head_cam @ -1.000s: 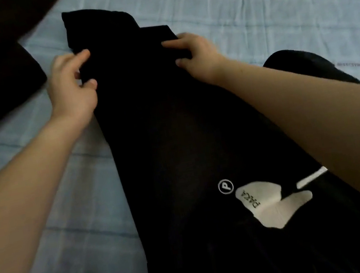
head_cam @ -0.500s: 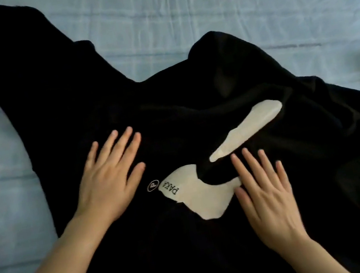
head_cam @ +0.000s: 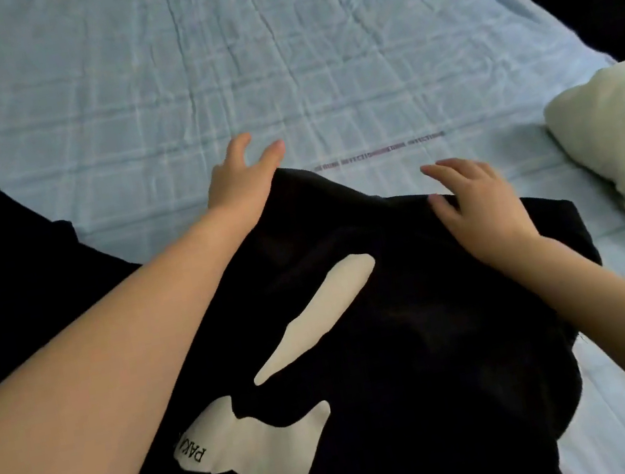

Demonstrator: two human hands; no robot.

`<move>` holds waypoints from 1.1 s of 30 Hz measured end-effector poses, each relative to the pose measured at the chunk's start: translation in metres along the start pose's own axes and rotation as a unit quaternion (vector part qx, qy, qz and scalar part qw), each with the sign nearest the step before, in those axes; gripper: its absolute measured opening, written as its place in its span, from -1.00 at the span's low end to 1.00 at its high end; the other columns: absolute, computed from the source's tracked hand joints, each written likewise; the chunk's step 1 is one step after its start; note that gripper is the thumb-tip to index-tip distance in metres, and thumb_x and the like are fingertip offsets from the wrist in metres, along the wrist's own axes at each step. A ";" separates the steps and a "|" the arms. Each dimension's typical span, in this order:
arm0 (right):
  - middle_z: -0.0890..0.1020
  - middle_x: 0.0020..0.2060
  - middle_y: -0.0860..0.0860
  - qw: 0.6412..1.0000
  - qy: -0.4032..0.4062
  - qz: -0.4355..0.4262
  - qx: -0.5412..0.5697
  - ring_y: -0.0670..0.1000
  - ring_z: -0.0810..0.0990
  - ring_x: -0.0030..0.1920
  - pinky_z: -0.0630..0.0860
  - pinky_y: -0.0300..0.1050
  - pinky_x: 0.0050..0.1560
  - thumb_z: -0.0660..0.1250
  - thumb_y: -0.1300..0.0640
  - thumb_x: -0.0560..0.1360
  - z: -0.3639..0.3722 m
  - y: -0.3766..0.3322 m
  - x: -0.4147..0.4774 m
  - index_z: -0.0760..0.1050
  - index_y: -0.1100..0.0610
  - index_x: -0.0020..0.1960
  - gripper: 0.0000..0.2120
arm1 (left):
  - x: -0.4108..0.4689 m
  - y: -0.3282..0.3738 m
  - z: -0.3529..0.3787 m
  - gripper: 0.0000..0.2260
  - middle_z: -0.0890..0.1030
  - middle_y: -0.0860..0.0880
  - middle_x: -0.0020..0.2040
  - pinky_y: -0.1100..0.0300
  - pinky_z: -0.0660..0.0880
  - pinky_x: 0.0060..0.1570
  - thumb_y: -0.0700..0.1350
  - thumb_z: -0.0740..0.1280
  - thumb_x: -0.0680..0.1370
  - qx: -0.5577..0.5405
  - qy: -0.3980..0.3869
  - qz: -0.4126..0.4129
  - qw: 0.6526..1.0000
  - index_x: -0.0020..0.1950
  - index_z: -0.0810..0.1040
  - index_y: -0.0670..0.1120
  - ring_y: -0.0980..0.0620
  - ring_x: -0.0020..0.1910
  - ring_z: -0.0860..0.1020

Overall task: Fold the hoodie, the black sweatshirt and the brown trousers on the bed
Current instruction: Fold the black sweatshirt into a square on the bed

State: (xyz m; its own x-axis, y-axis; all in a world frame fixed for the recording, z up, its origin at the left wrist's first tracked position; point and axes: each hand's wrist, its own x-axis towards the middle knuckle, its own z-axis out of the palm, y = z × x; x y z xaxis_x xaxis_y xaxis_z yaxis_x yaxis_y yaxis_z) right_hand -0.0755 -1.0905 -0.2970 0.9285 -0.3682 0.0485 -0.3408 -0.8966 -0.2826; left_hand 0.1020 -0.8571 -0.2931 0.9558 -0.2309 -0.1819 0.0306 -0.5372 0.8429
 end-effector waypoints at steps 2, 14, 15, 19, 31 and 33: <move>0.35 0.51 0.04 0.994 -0.095 0.051 -0.018 0.24 0.31 0.44 0.28 0.15 0.43 0.25 -0.08 0.63 0.007 0.024 0.023 0.26 -0.08 0.56 -0.47 | 0.029 -0.006 0.016 -0.39 0.39 -0.03 0.45 0.20 0.28 0.15 0.28 0.32 0.48 0.030 -0.031 -0.033 0.999 0.48 0.31 0.15 -0.07 0.38 0.40; 0.37 -0.08 -0.13 0.974 0.120 -0.002 0.190 -0.16 0.38 -0.09 0.35 -0.11 0.04 0.44 0.13 0.50 -0.017 0.063 0.011 0.51 -0.11 0.17 -0.71 | 0.022 0.012 0.015 -0.69 0.63 0.13 0.03 0.63 0.25 -0.02 -0.17 0.52 0.41 0.131 0.068 0.213 0.966 0.14 0.67 0.00 0.19 0.03 0.54; 0.38 -0.07 -0.11 0.970 0.155 -0.014 0.187 -0.18 0.36 -0.10 0.31 -0.19 0.01 0.43 0.15 0.50 -0.029 0.062 0.026 0.51 -0.07 0.17 -0.71 | 0.032 0.030 0.015 -0.71 0.62 0.14 0.02 0.64 0.26 -0.01 -0.17 0.51 0.42 0.110 0.104 0.235 0.960 0.13 0.68 -0.02 0.19 0.03 0.55; 0.41 0.16 0.12 0.984 0.151 0.021 0.088 0.15 0.45 0.16 0.41 0.04 0.16 0.34 0.20 0.56 -0.053 0.045 0.081 0.45 0.07 0.36 -0.63 | 0.066 0.086 0.025 -0.54 0.51 -0.06 0.35 0.15 0.29 0.35 -0.05 0.41 0.52 0.241 0.167 0.230 0.928 0.41 0.46 0.00 -0.09 0.34 0.42; 0.08 0.62 -0.11 0.993 -0.077 -0.074 -0.049 0.08 -0.02 0.62 -0.11 0.05 0.60 0.00 -0.17 0.66 0.077 0.036 -0.079 -0.06 -0.19 0.63 -0.44 | -0.035 -0.070 0.103 -0.49 -0.05 0.13 0.61 -0.15 -0.13 0.52 0.22 -0.10 0.63 0.455 -0.116 0.299 0.831 0.57 -0.10 0.23 0.12 0.58 -0.14; 0.07 0.62 -0.07 0.993 -0.088 -0.069 -0.049 0.09 -0.03 0.62 -0.11 0.07 0.60 0.01 -0.14 0.67 0.073 0.031 -0.075 -0.08 -0.17 0.63 -0.43 | -0.036 -0.060 0.104 -0.49 -0.08 0.10 0.62 -0.15 -0.14 0.53 0.21 -0.09 0.64 0.470 -0.133 0.278 0.827 0.58 -0.13 0.21 0.09 0.58 -0.16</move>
State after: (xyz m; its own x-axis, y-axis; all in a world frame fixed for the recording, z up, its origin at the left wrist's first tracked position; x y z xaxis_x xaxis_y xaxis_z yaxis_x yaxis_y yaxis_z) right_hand -0.1452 -1.0722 -0.3793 0.9758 -0.1992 -0.0904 -0.2132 -0.9583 -0.1905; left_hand 0.0350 -0.9009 -0.3897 0.6440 -0.7573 -0.1085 -0.7523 -0.6527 0.0900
